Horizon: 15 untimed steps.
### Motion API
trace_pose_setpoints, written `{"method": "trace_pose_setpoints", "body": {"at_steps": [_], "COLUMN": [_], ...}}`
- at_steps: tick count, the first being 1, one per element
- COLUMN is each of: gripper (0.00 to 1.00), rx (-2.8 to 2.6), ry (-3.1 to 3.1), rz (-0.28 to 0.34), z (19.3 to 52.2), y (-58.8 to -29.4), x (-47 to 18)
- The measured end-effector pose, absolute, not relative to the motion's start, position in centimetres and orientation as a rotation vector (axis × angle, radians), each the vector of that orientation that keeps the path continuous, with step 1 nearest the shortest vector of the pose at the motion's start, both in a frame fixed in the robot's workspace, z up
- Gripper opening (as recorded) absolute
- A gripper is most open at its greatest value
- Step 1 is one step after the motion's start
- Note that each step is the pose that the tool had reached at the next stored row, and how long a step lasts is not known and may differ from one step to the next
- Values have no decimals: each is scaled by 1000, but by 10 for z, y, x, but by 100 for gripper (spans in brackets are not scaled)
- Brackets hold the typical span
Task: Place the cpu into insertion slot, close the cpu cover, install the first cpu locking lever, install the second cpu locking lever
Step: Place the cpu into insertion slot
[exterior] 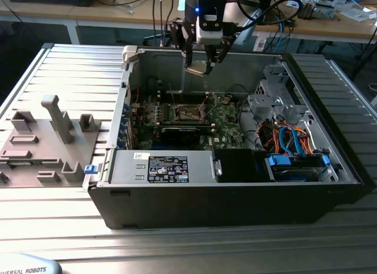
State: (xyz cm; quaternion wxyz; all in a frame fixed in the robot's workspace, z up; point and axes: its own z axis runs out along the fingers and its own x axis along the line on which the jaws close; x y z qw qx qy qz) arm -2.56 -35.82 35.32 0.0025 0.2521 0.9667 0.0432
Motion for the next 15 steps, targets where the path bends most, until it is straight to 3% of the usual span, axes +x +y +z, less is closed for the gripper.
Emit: {"method": "trace_pose_setpoints", "body": {"at_steps": [15], "gripper": [54], "rx": [817], "ry": [3024], "rz": [134], "z": [353], "y": [-358], "x": [-26]}}
